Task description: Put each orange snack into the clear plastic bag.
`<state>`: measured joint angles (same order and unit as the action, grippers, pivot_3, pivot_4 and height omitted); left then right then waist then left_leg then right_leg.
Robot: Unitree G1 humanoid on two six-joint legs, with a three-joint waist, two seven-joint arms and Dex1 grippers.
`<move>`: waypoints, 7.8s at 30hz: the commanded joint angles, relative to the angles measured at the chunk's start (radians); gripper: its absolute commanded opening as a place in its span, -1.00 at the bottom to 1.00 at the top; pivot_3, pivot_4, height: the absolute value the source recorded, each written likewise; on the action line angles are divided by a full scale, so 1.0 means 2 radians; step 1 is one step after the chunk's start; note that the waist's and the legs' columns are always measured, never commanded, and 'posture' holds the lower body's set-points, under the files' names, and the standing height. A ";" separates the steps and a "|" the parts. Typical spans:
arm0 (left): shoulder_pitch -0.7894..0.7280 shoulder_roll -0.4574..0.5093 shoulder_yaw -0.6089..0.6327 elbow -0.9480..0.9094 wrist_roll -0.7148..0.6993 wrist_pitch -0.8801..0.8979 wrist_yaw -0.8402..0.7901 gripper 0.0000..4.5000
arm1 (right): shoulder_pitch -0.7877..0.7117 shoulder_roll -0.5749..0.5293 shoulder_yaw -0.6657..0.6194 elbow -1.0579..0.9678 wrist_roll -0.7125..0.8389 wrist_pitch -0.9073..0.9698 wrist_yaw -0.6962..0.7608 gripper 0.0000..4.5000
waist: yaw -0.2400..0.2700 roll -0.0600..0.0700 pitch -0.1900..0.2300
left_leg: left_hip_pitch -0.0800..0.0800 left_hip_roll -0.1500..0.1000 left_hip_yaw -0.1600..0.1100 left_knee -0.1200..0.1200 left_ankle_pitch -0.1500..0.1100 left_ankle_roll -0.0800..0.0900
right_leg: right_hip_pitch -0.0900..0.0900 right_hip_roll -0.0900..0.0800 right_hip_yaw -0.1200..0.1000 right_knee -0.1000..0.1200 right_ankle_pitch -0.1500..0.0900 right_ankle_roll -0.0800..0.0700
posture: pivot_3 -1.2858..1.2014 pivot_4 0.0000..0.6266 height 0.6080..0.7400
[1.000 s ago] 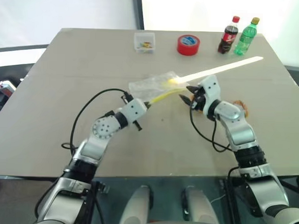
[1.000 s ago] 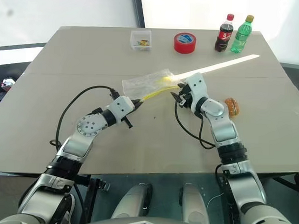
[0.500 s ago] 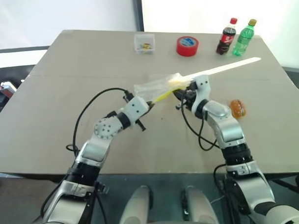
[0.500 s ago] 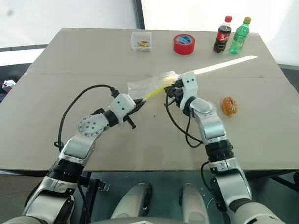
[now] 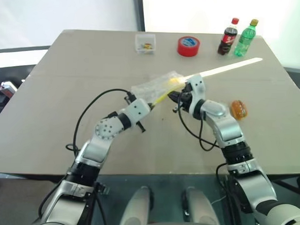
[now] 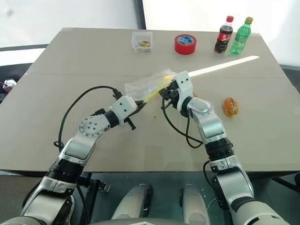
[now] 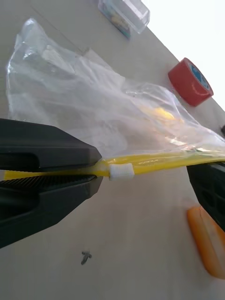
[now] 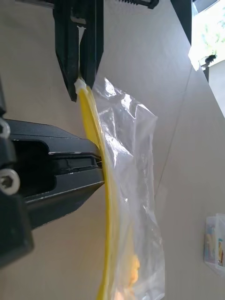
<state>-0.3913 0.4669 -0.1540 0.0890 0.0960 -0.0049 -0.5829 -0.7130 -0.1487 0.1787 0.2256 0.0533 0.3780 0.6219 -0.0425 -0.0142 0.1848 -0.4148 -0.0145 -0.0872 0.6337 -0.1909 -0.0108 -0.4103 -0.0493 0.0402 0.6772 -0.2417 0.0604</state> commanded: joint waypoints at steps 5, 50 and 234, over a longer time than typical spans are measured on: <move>-0.005 -0.004 -0.005 -0.015 -0.004 -0.005 -0.009 -1.00 | 0.000 0.018 -0.015 -0.043 0.047 0.023 0.003 -0.95 | 0.000 0.000 0.000 | 0.000 0.000 0.000 0.000 0.000 0.000 | 0.000 0.000 0.000 0.000 0.000 0.000 | 0.03 -0.52 1.00; -0.017 -0.020 0.004 -0.017 0.003 0.000 0.015 -1.00 | -0.079 -0.099 0.180 0.136 -0.348 -0.281 -0.174 0.99 | 0.000 0.000 0.000 | -0.001 0.000 0.000 -0.001 0.000 0.000 | 0.000 0.000 0.000 -0.002 0.000 0.000 | 0.03 -0.52 1.00; -0.017 -0.051 0.000 0.004 0.016 0.031 0.073 -1.00 | 0.126 -0.118 -0.083 -0.099 0.090 0.031 0.051 -0.99 | 0.002 0.000 0.000 | -0.001 0.000 0.001 -0.002 0.000 0.000 | 0.000 0.000 0.000 -0.003 0.000 0.000 | 0.03 -0.52 1.00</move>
<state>-0.4262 0.3621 -0.1654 0.1361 0.1261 0.0635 -0.4482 -0.4660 -0.3578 0.0266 0.1041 0.1887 0.4135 0.6765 -0.0393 -0.0145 0.1850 -0.4160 -0.0144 -0.0863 0.6306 -0.1909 -0.0108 -0.4098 -0.0497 0.0406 0.6716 -0.2415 0.0605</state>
